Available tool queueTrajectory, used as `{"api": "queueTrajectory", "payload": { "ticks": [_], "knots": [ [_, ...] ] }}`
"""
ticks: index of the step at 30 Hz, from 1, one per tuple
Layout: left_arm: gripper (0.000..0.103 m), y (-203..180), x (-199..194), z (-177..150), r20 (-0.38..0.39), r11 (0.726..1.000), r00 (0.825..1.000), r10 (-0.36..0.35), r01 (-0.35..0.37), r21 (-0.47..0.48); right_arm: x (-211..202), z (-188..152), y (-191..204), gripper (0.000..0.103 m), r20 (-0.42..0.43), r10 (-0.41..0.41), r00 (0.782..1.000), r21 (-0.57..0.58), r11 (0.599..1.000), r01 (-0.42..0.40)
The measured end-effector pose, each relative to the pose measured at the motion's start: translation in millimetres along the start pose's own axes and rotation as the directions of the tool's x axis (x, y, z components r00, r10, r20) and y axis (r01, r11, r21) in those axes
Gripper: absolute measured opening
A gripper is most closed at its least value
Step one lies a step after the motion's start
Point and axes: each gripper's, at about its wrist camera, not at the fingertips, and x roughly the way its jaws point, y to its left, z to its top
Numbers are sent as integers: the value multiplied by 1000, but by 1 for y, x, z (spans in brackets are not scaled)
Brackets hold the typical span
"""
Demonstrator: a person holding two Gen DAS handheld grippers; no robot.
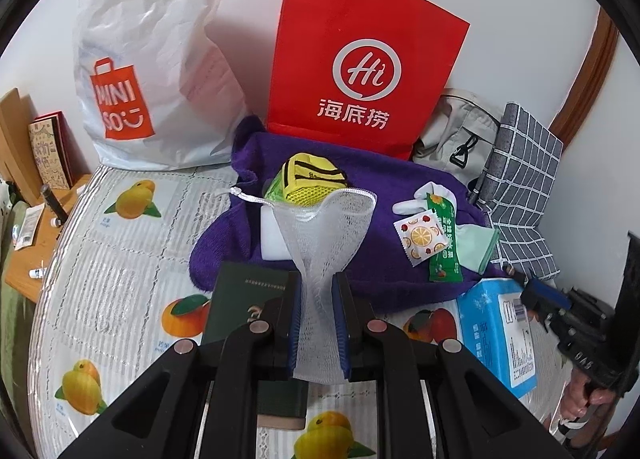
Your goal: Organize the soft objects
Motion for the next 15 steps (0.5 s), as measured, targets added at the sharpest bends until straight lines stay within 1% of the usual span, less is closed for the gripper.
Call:
{"api": "queueTrajectory", "payload": {
  "ticks": [9,15],
  "knots": [
    [15,-10,16,31,4,1000,1000,6,-6,20,12,55,-7,24,68,19,998,14,1000,-20],
    [15,-20,30,56,5,1000,1000,-15,15,28,17,94,-14,24,134,42,990,33,998,-47]
  ]
}}
